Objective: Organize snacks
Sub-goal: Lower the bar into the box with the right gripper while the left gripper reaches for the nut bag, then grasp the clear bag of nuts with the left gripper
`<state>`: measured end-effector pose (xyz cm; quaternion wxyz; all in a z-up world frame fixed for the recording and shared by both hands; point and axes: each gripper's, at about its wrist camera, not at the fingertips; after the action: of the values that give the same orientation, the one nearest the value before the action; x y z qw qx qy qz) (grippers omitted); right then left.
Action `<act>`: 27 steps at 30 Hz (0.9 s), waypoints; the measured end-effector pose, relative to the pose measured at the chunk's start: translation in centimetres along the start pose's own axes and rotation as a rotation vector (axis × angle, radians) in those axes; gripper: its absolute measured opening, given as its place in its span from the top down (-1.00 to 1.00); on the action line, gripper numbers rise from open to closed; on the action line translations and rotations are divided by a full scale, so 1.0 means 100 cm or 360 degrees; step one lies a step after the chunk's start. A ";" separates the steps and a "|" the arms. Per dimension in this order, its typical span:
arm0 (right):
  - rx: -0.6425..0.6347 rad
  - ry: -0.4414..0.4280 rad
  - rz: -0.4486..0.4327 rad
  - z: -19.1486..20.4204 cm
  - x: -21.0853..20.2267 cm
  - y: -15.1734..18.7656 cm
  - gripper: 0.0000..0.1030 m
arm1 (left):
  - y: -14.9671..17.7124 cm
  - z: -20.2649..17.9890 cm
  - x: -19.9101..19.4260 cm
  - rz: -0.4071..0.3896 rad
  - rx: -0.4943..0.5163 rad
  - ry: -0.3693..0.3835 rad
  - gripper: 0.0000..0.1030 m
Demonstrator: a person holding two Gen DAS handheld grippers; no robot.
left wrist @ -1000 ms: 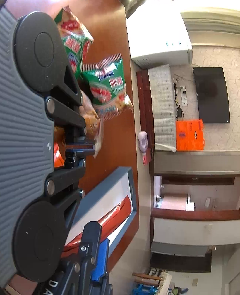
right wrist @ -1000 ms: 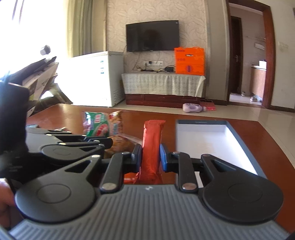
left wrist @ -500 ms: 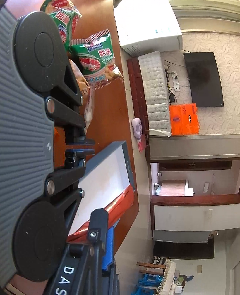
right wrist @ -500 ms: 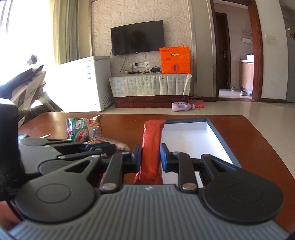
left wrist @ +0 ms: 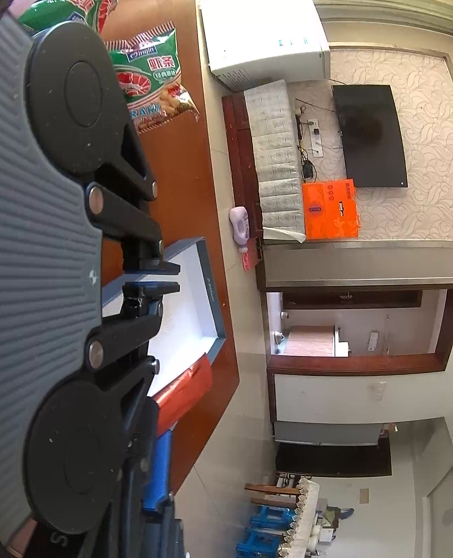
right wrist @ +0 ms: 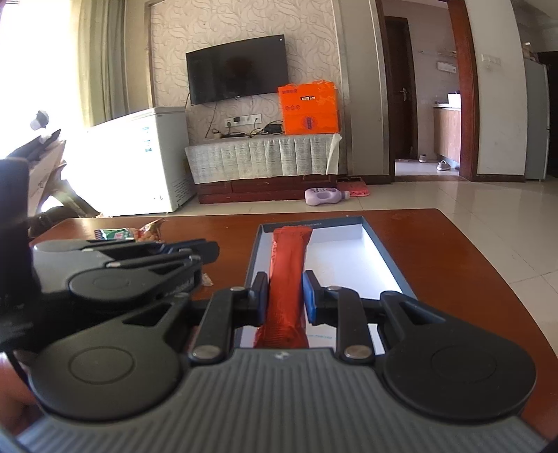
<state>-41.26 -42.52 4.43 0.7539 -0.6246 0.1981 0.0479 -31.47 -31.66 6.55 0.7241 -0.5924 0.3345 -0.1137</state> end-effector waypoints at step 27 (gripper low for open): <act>-0.0043 -0.0099 0.0020 0.025 0.007 0.001 0.53 | 0.088 0.101 -0.025 0.0341 0.0081 -0.0375 -0.32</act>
<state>-40.07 -40.25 4.47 0.7508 -0.6317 0.1777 0.0747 -29.13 -19.96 0.00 0.7810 -0.5440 0.3056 0.0260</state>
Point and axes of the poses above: each gripper's, at about its wrist camera, not at the fingertips, and x roughly the way its jaws point, z to its left, y to its underside, and after that the axes turned 8 degrees about -y, right-handed
